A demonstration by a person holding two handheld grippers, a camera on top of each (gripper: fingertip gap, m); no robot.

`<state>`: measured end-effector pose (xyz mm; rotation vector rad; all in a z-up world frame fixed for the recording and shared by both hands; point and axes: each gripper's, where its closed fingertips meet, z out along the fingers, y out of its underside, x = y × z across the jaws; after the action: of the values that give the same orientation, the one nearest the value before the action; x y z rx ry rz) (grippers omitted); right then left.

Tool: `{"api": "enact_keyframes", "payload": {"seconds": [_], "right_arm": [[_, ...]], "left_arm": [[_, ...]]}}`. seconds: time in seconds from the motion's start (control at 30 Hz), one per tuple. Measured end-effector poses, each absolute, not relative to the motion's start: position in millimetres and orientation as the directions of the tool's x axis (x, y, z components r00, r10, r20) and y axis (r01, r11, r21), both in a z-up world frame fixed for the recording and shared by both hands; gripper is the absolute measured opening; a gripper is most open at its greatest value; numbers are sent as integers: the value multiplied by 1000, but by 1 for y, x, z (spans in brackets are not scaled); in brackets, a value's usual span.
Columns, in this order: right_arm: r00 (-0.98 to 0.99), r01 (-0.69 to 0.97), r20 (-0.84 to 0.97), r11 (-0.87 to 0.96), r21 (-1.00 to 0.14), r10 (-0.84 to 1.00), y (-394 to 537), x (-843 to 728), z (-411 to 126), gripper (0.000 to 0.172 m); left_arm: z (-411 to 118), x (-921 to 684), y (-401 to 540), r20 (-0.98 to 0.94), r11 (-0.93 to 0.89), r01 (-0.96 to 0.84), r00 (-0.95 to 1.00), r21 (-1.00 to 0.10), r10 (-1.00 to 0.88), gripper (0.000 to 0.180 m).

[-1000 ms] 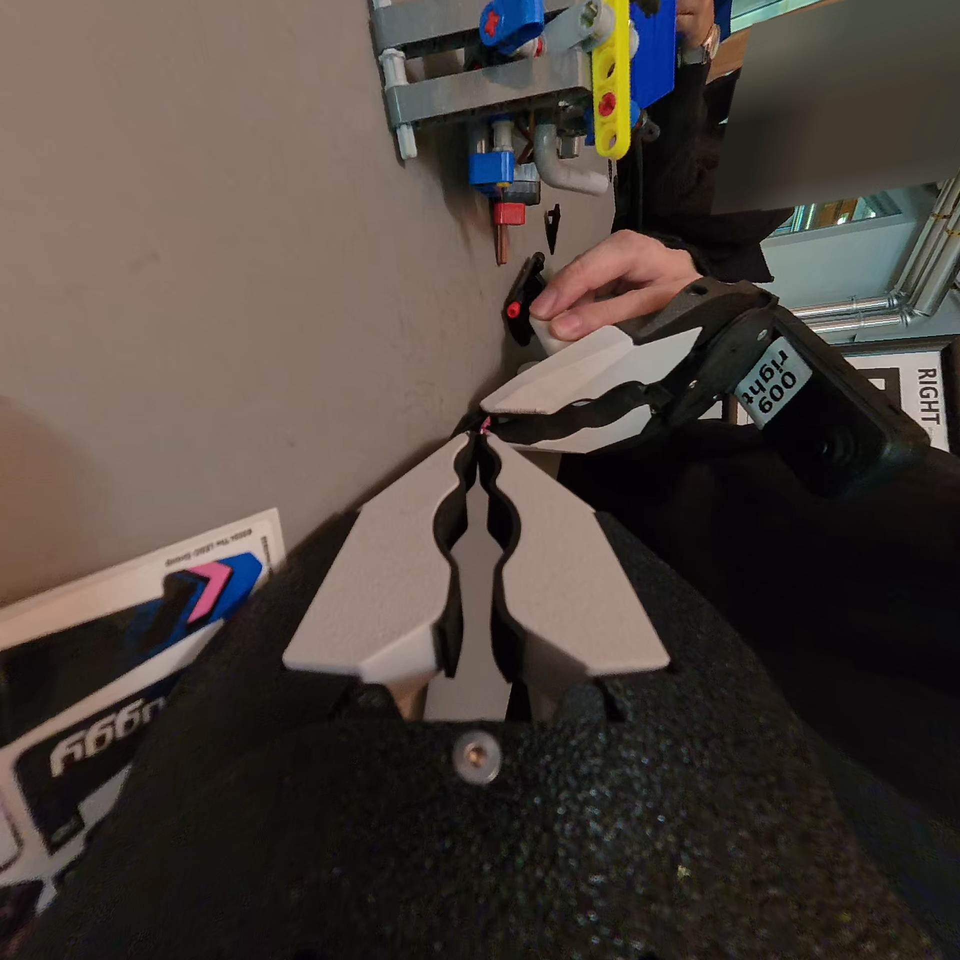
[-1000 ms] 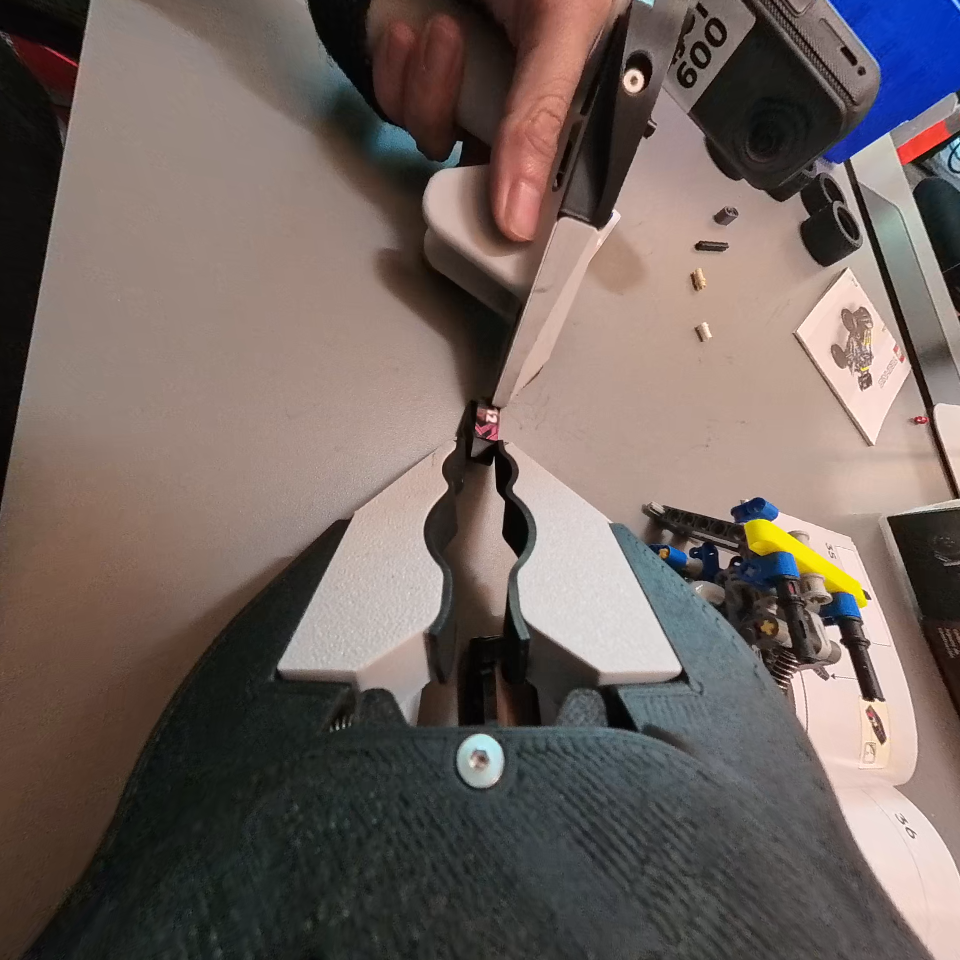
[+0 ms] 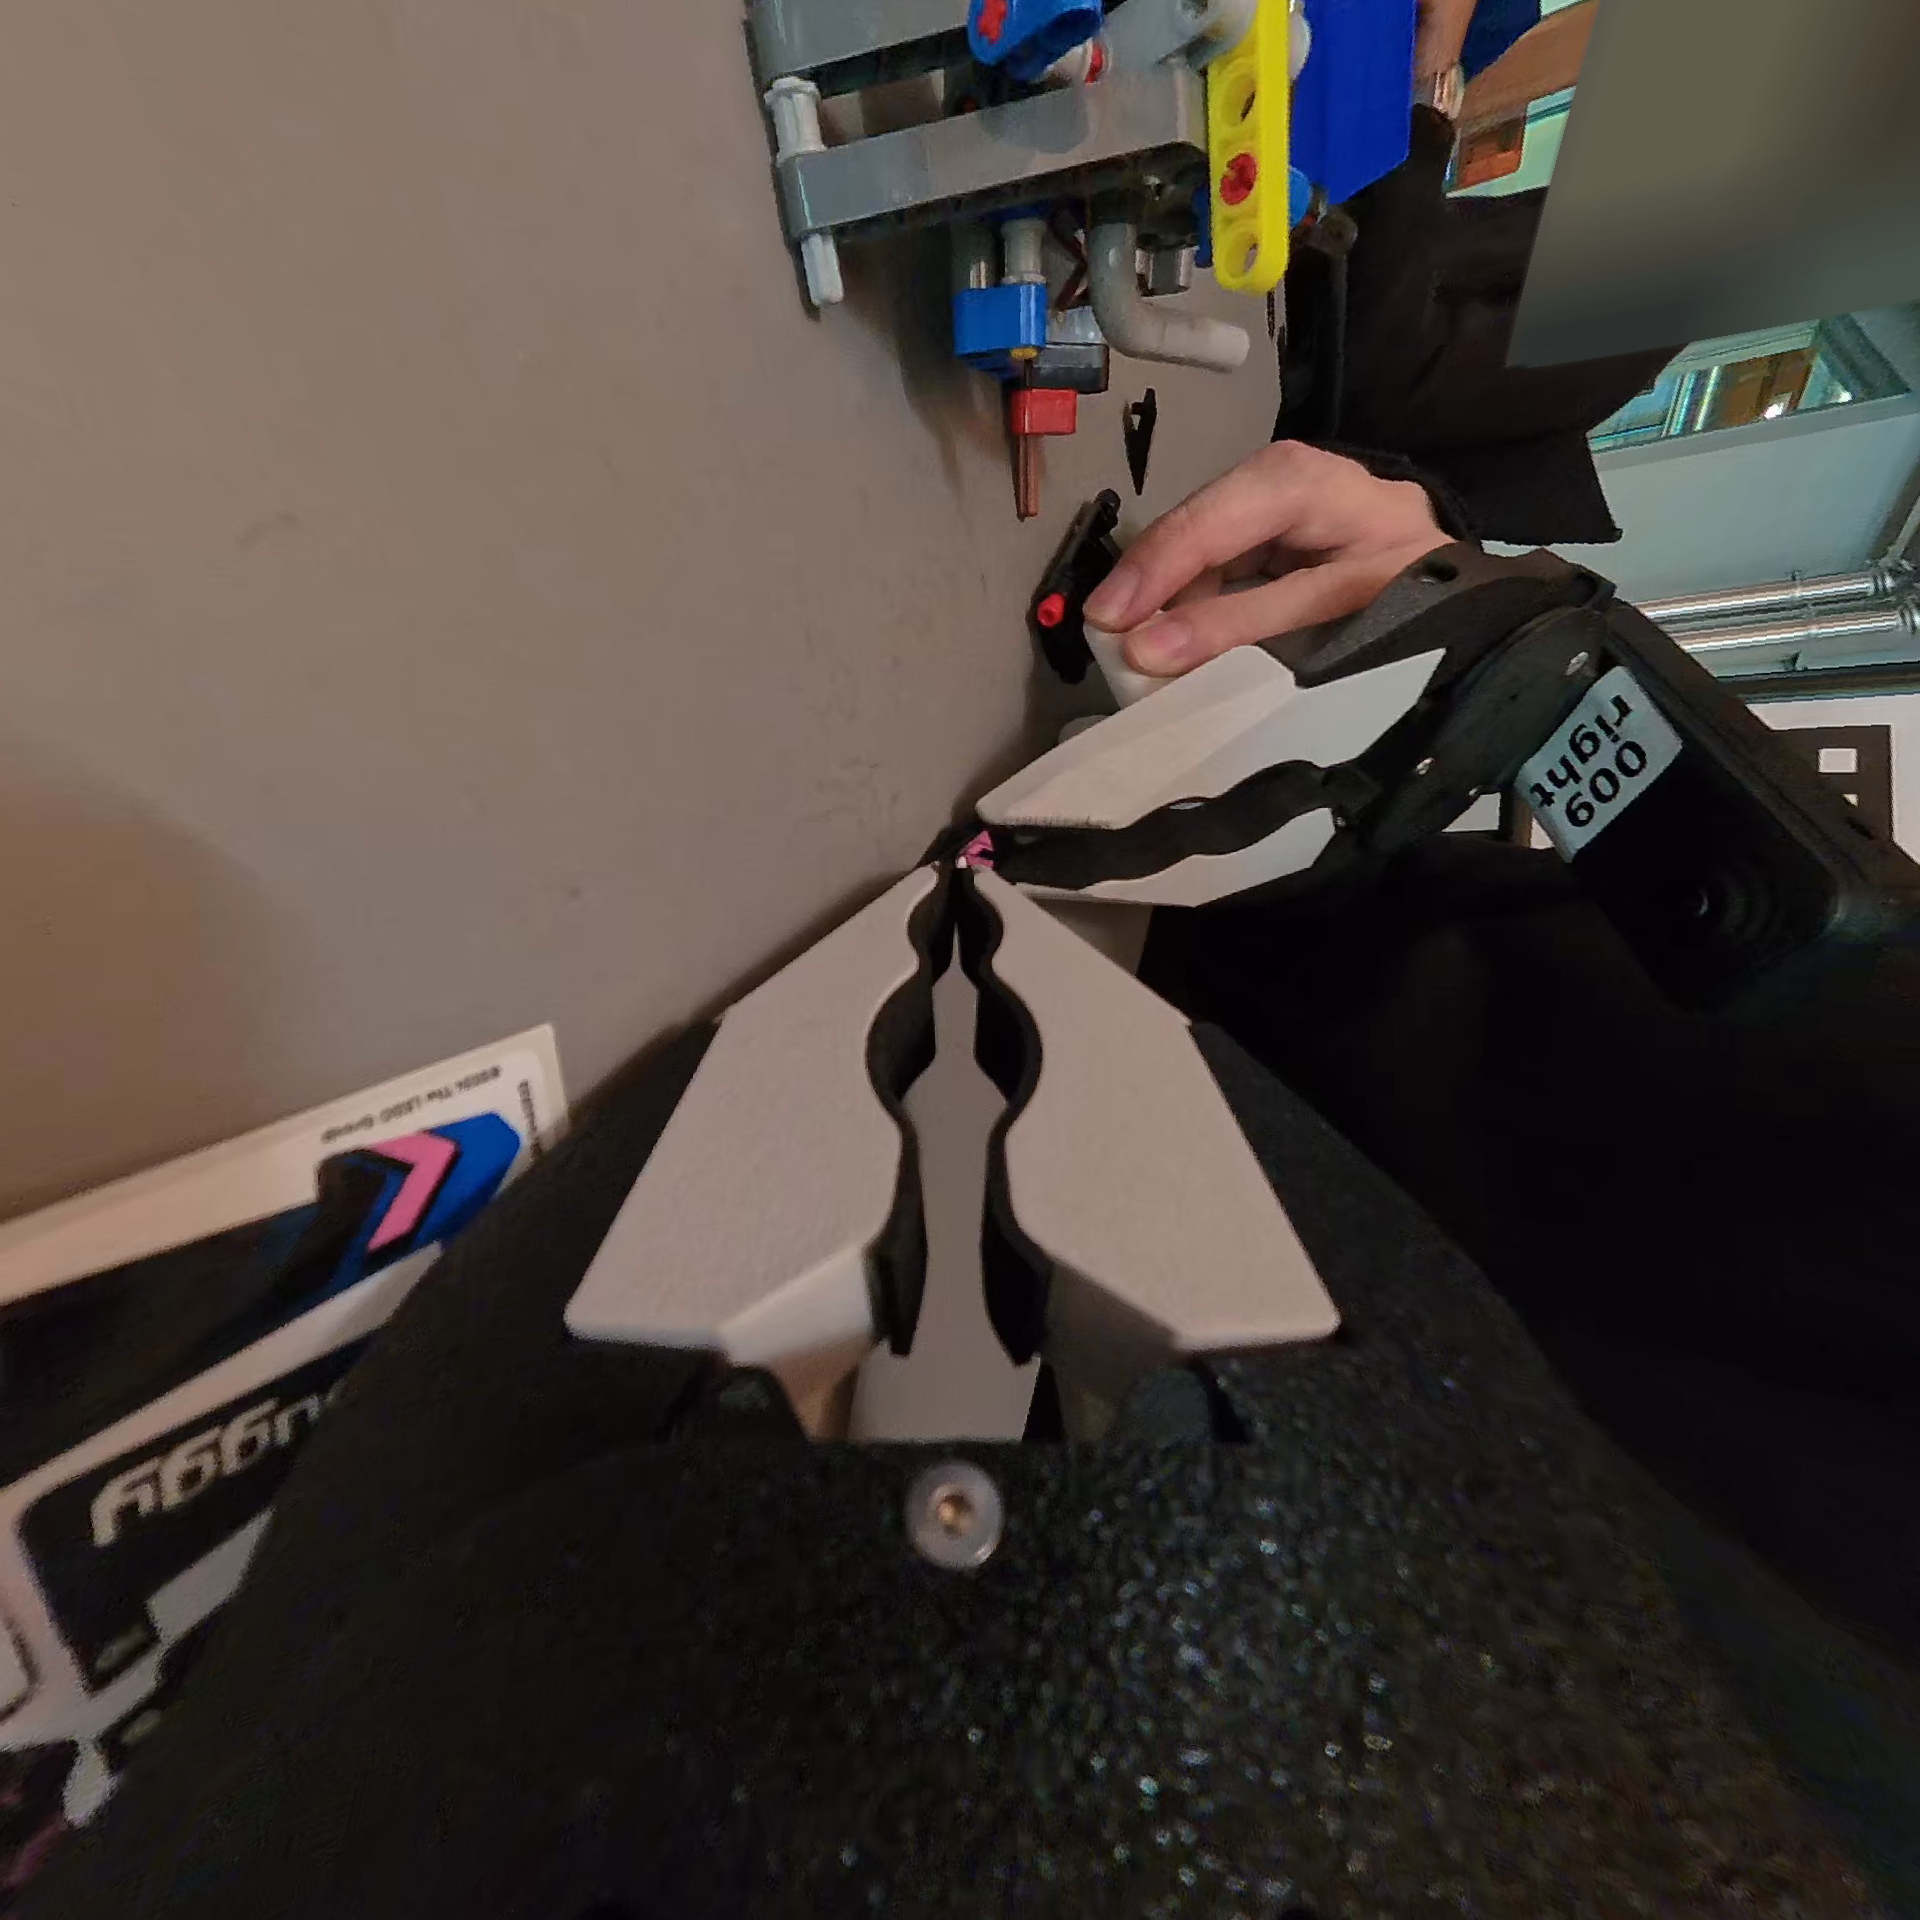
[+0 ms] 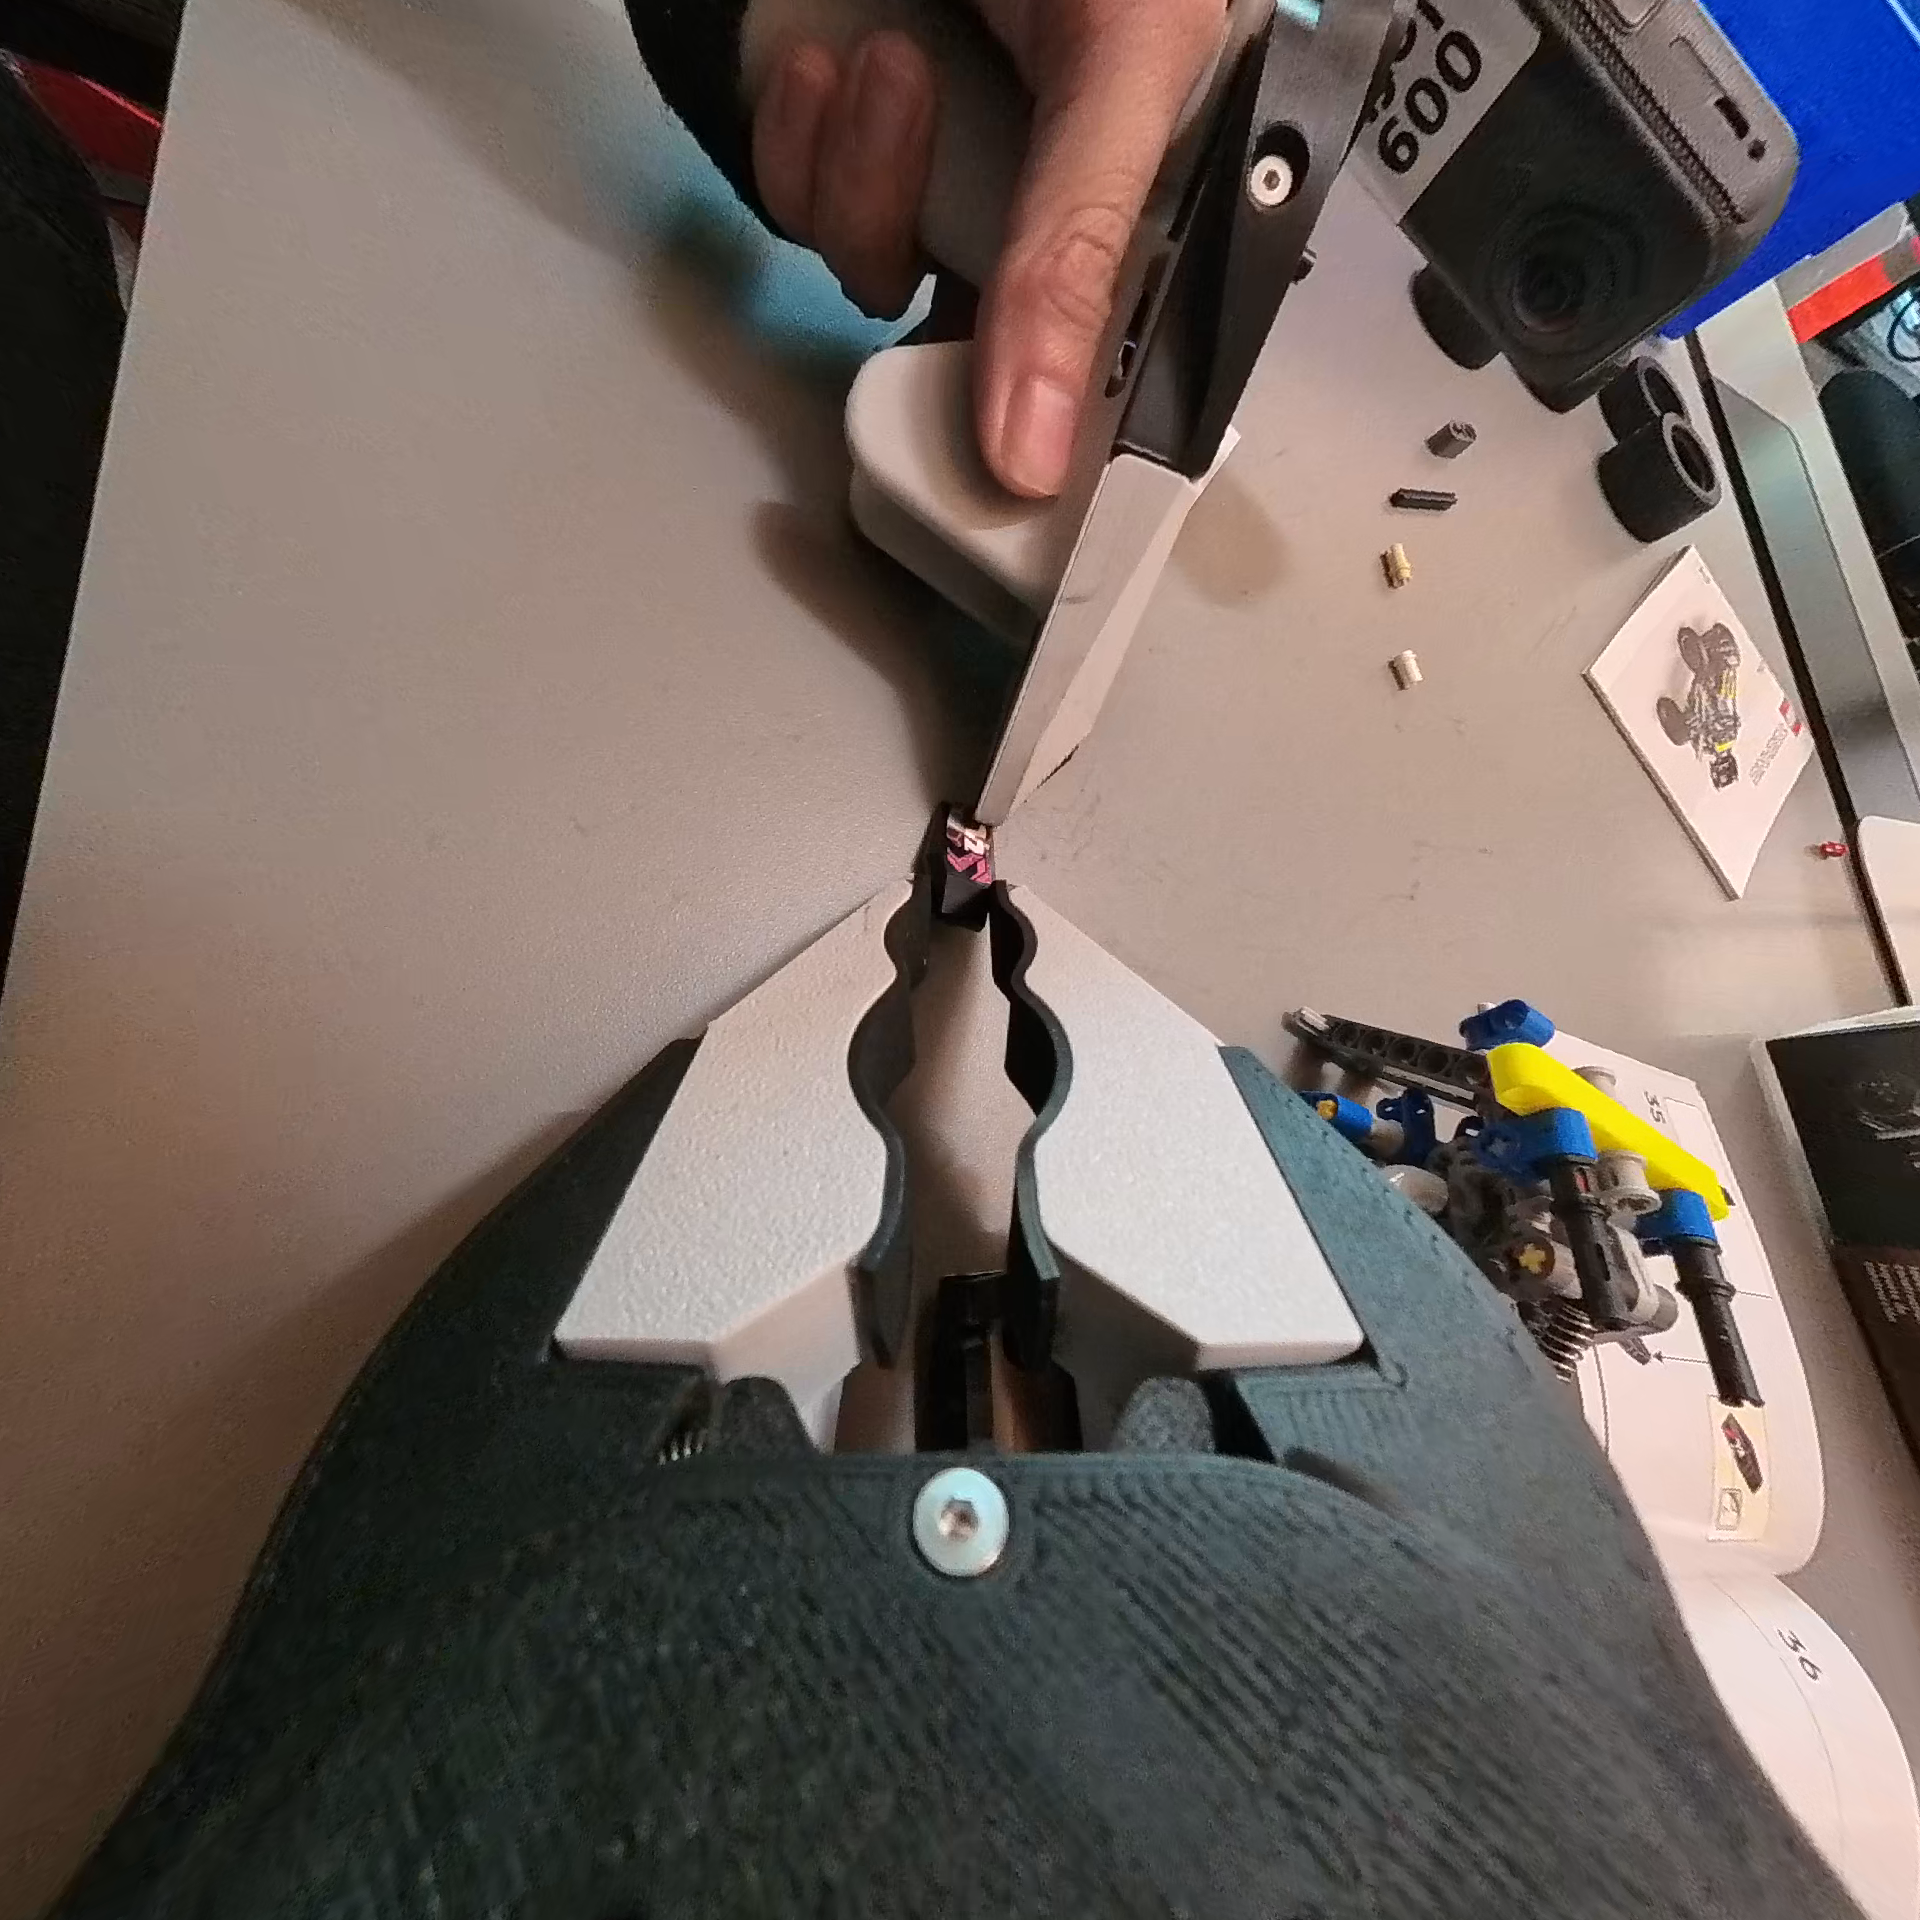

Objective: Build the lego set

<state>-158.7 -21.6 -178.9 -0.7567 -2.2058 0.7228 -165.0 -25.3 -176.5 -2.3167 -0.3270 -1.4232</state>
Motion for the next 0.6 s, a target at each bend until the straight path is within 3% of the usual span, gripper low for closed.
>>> {"api": "enact_keyframes", "payload": {"seconds": [0.6], "right_arm": [[-590,290,420,666,-687,690,-22,-158,-177,10]], "left_arm": [[-177,-165,-24,858,-885,385,513,-261,-30,0]]}}
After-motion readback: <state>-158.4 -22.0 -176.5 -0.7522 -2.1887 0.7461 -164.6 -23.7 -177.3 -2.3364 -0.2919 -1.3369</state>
